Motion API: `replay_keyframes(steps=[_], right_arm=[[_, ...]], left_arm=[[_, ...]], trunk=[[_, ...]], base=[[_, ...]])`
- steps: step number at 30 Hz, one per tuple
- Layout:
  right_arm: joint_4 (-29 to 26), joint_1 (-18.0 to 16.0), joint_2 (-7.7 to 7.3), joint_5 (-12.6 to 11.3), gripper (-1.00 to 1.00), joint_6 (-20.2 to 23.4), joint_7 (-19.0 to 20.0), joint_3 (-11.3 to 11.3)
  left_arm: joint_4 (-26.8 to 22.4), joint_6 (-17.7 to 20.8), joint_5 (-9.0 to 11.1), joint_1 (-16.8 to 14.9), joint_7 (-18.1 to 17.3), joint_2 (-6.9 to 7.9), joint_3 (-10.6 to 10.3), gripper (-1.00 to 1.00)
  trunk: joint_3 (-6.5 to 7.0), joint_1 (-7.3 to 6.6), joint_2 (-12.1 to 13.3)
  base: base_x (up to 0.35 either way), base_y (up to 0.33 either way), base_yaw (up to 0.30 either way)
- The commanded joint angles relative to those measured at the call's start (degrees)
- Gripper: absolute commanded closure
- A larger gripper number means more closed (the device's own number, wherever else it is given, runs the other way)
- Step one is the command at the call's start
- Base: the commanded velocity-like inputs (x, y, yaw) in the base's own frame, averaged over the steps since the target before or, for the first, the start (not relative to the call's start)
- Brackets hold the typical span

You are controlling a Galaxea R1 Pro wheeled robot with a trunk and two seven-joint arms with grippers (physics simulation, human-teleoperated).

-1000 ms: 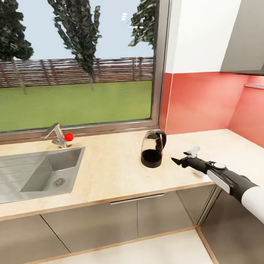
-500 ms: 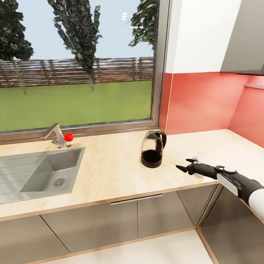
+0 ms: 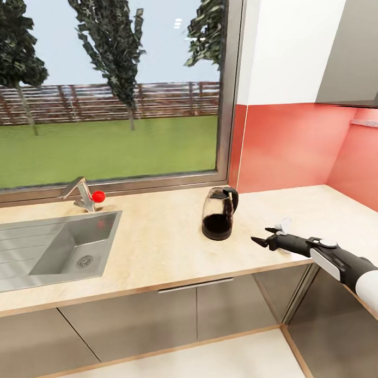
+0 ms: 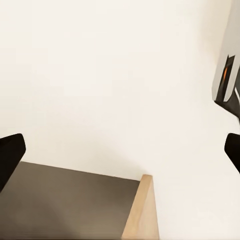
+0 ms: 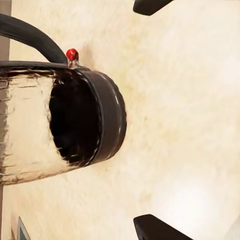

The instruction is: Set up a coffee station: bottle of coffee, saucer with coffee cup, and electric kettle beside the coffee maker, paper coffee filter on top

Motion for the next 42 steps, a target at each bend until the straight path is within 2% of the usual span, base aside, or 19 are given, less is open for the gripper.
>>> replay_keyframes(steps=[1, 13, 30, 38, 42], right_arm=[[0.0, -0.1, -0.05, -0.4, -1.0, -0.4, 0.0, 0.5], [0.1, -0.1, -0.06, -0.3, -1.0, -0.4, 0.0, 0.5], [0.2, -0.1, -0.37, -0.4, -1.0, -0.3, 0.0, 0.3], [0.2, -0.1, -0.46, -0.4, -1.0, -0.4, 0.0, 0.2], [0.3, -0.1, -1.11, -0.4, -1.0, -0.4, -0.1, -0.1]], left_arm=[[0.1, 0.1, 0.6, -0.1, 0.1, -0.04, -0.5, -1.0], [0.1, 0.3, 0.6, 0.0, 0.1, -0.25, -0.5, -1.0], [0.1, 0.3, 0.7, 0.0, 0.2, -0.27, -0.3, -1.0], [0.1, 0.3, 0.7, 0.0, 0.1, -0.31, -0.4, -1.0], [0.1, 0.3, 0.6, 0.0, 0.2, -0.32, -0.4, -1.0]], trunk=[[-0.12, 0.04, -0.1], [-0.12, 0.04, -0.1], [-0.12, 0.04, -0.1], [-0.12, 0.04, -0.1], [-0.12, 0.04, -0.1]], base=[[0.0, 0.0, 0.0], [0.159, 0.0, 0.0], [0.025, 0.0, 0.0], [0.266, 0.0, 0.0], [0.139, 0.0, 0.0]])
